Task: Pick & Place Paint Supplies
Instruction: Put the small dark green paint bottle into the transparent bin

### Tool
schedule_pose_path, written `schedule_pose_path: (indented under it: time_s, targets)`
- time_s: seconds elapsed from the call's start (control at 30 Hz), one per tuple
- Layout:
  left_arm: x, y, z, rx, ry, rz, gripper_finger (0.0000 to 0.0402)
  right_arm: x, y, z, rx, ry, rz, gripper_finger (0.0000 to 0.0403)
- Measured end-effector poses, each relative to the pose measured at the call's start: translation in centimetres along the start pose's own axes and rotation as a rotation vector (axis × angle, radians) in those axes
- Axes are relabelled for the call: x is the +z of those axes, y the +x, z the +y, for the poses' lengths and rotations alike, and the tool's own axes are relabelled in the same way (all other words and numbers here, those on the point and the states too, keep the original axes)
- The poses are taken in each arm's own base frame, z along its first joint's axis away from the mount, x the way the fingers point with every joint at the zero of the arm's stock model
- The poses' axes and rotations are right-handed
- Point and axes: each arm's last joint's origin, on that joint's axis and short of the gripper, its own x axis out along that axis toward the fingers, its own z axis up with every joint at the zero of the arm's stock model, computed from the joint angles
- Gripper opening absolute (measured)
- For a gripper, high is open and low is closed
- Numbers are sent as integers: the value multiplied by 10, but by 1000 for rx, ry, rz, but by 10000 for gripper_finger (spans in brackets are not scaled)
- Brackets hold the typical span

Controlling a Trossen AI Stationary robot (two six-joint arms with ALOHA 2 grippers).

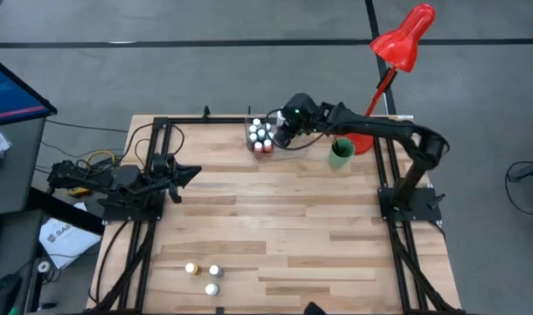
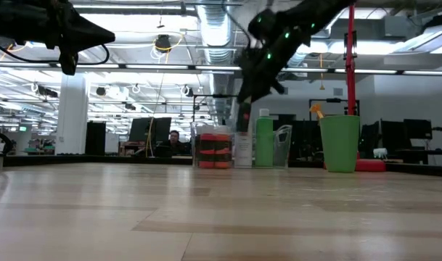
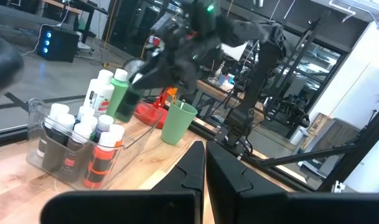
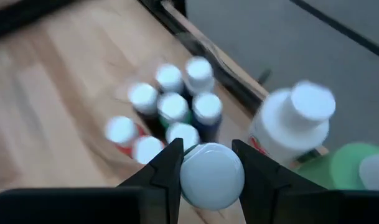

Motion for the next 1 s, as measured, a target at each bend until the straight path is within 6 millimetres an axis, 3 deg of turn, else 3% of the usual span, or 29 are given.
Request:
schedule_pose_path:
  time_s: [0.67, 1.0]
  targets:
    - [0, 0, 0, 1, 4, 0, 1, -36, 77, 1, -68, -1, 136, 108]
    - [0, 0, 0, 1, 4, 1, 1, -35, 79, -2, -104, -1, 127, 111]
